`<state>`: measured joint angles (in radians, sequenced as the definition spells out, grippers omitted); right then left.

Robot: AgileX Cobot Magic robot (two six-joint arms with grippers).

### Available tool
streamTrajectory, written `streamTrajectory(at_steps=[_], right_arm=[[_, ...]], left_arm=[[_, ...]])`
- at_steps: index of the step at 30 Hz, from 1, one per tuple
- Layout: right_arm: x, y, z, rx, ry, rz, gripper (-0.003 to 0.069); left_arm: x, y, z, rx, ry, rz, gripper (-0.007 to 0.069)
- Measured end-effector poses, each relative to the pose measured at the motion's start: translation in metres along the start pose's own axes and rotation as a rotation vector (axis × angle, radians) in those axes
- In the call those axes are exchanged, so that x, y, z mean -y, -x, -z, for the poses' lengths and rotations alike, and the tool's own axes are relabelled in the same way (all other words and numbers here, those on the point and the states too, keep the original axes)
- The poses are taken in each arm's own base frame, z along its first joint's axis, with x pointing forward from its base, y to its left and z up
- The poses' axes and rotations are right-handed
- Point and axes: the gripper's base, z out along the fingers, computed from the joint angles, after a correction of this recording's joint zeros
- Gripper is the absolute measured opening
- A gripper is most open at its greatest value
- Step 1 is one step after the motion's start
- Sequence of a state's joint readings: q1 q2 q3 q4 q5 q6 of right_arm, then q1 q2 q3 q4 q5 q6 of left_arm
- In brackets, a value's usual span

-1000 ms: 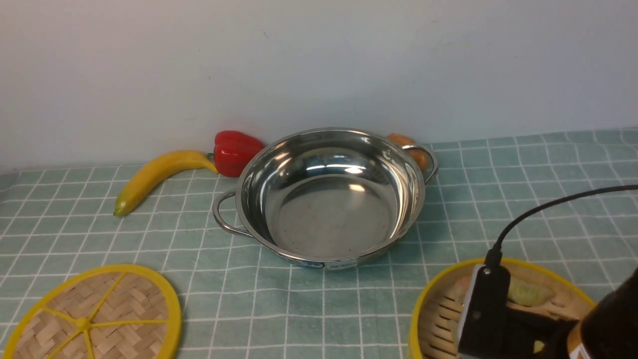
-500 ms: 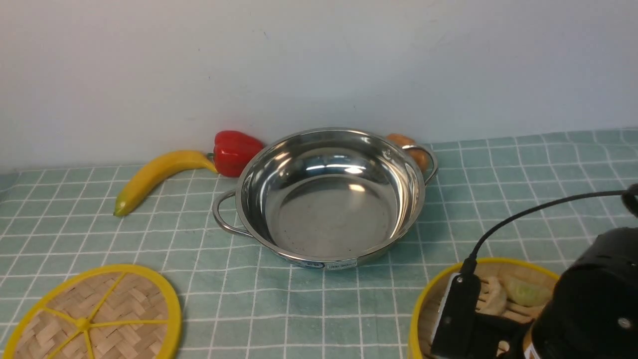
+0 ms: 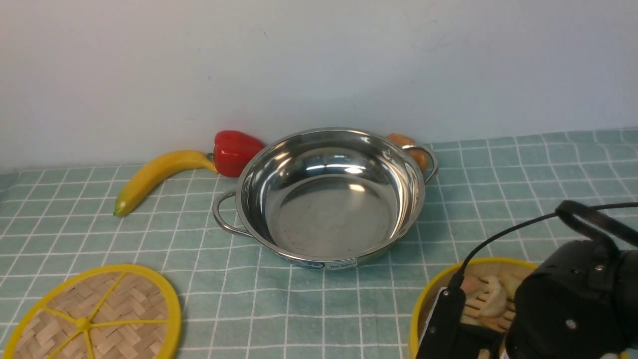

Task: Place the steamer in the pot on the blue tablecloth, and put the lid on the steamer.
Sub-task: 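Reach for and grasp the rim of the bamboo steamer holding the buns with the right gripper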

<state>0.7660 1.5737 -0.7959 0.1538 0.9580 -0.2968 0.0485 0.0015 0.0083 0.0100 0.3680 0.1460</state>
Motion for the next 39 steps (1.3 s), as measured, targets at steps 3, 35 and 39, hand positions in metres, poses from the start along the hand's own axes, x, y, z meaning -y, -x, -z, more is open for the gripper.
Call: streamTrajectory(at_steps=[3,35,39], right_arm=[[0.0,0.001,0.0,0.006,-0.001,-0.02,0.0269],[0.001,-0.028,0.059,-0.056,-0.13,-0.14,0.0081],[0.003,-0.008,0.087,0.069,-0.157,-0.129,0.0081]], left_arm=[[0.0,0.0,0.0,0.0,0.0,0.0,0.0495],[0.0,0.0,0.0,0.0,0.0,0.0,0.0495],[0.0,0.0,0.0,0.0,0.0,0.0,0.0495]])
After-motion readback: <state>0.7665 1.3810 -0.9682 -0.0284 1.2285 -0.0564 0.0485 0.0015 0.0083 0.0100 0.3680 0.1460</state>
